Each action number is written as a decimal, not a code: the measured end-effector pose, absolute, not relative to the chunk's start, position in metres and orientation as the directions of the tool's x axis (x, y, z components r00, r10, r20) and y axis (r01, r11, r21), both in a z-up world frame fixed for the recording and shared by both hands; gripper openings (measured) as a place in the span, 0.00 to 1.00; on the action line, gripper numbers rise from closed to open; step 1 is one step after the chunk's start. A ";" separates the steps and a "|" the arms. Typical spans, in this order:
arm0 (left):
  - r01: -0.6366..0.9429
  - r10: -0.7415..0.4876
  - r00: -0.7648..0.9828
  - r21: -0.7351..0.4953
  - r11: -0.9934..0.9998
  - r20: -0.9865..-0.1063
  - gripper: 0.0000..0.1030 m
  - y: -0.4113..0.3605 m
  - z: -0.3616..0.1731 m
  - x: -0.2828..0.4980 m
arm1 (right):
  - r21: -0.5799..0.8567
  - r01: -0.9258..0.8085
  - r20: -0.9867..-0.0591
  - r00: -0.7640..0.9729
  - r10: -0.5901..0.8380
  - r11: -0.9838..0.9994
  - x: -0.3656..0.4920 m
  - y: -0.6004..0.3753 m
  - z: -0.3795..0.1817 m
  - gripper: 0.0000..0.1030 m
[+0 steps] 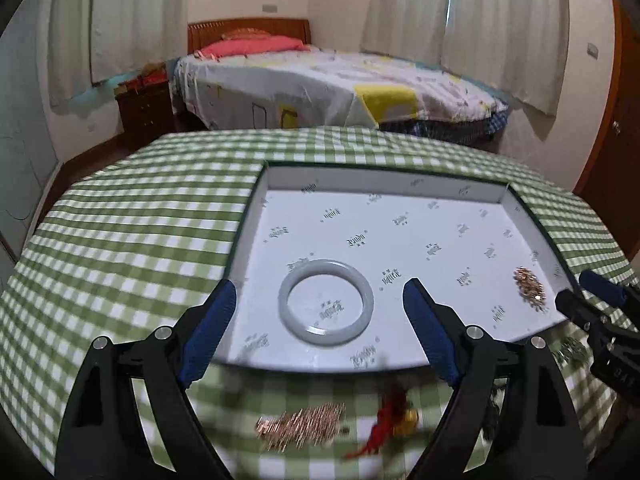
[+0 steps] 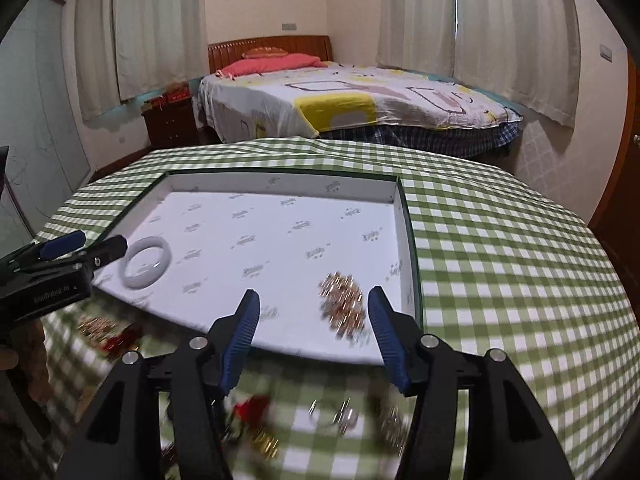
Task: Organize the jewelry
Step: 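Withdraw both tools from the tray toward the remaining jewelry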
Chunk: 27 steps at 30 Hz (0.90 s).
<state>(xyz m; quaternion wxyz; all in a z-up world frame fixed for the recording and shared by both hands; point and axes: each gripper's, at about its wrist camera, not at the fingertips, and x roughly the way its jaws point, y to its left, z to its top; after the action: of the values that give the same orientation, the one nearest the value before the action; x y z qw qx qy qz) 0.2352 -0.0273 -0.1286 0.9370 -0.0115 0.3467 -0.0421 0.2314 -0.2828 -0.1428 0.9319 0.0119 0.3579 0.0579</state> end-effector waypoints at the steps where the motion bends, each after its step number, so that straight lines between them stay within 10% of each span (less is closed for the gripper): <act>1: 0.067 -0.084 0.763 -0.051 0.996 -0.641 0.81 -0.025 -0.127 0.229 | 0.065 -0.099 -0.662 0.741 0.117 0.993 0.225 -0.281 -0.142 0.54; 27: -0.013 -0.007 0.792 -0.028 1.000 -0.611 0.87 0.017 -0.132 0.102 | 0.053 -0.180 -0.730 0.664 0.161 0.982 0.152 -0.223 -0.189 0.73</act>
<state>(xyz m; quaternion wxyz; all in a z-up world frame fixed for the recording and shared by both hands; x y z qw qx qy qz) 0.1016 0.0167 -0.1319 0.9464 -0.0153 0.3226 0.0018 0.1517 -0.2228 -0.1893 0.9122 -0.0117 0.3988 0.0935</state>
